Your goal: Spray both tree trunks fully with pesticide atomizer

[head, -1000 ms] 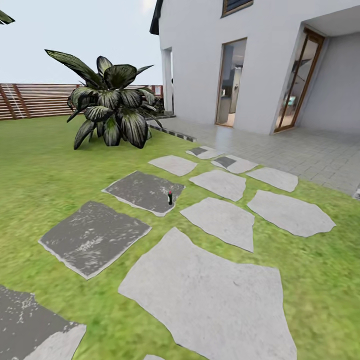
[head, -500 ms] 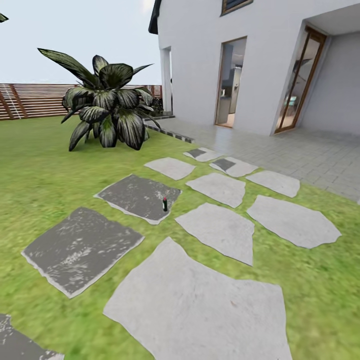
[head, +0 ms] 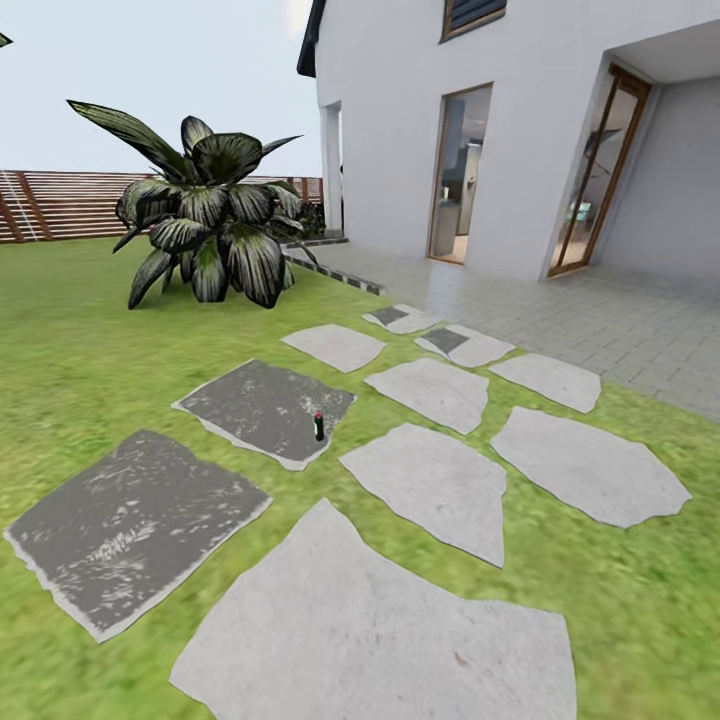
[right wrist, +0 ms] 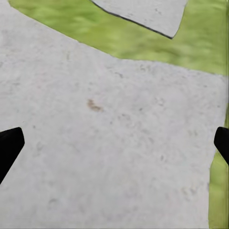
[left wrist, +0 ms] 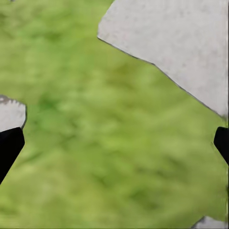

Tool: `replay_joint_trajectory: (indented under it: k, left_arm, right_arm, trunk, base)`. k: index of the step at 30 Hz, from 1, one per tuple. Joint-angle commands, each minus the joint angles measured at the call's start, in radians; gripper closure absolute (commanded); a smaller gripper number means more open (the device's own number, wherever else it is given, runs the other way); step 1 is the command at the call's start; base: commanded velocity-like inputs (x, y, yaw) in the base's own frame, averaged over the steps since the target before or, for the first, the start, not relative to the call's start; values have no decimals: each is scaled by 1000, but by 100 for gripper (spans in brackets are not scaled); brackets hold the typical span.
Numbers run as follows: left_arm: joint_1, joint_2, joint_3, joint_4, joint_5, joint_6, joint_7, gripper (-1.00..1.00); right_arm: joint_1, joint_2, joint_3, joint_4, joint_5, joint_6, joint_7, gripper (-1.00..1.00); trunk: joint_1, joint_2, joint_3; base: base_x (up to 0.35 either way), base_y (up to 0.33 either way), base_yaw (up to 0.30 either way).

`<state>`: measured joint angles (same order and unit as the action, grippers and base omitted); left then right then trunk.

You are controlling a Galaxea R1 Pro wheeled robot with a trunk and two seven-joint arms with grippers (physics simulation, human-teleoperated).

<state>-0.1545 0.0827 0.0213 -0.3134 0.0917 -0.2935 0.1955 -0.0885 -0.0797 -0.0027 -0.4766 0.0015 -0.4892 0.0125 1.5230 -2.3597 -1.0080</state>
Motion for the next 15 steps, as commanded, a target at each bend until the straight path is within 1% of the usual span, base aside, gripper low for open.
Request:
replay_joint_trajectory:
  k: [1,15]
  left_arm:
    - [0,0,-1,0,10,-4,-1,-100]
    - [0,0,-1,0,10,-4,-1,-100]
  right_arm:
    - [-1,0,0,1,0,-3,1,-100]
    - [-1,0,1,1,0,-3,1,-100]
  trunk:
    - [0,0,-1]
    - [0,0,-1]
  base:
    - [296,-142,0]
    - [295,-143,0]
